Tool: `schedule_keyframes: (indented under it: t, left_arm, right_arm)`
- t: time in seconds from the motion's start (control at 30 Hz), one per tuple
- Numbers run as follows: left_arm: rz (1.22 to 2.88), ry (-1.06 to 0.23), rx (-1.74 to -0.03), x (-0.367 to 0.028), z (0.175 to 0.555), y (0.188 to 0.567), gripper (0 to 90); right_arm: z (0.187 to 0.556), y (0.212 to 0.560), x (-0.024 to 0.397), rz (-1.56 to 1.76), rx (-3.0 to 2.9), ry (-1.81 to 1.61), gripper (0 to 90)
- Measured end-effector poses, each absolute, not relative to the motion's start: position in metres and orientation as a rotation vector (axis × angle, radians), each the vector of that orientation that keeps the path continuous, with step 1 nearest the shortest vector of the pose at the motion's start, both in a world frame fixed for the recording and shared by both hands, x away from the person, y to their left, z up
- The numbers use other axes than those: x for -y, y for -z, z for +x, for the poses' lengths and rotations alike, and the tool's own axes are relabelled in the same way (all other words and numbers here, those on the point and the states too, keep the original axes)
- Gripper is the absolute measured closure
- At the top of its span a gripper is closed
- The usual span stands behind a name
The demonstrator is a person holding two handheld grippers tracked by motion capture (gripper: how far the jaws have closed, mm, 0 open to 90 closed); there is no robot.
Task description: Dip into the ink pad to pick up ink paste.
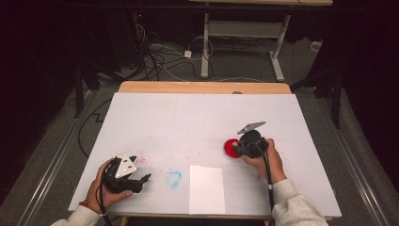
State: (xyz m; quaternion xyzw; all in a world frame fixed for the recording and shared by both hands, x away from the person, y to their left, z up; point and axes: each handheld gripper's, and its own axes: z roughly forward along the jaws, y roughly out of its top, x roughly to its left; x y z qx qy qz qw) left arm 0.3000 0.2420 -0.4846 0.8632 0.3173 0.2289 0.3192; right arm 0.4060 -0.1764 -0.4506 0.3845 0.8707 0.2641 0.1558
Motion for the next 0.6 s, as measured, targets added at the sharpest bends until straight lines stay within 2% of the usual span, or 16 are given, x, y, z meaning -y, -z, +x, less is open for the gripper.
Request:
schedule_keyframes:
  t: [0.6]
  left_arm:
    - [2.253,-0.586,-0.837,-0.2419,0.3015,0.484,18.2]
  right_arm:
    - [0.4063,0.4499,0.1793,1.11,-2.492,-0.785,76.3]
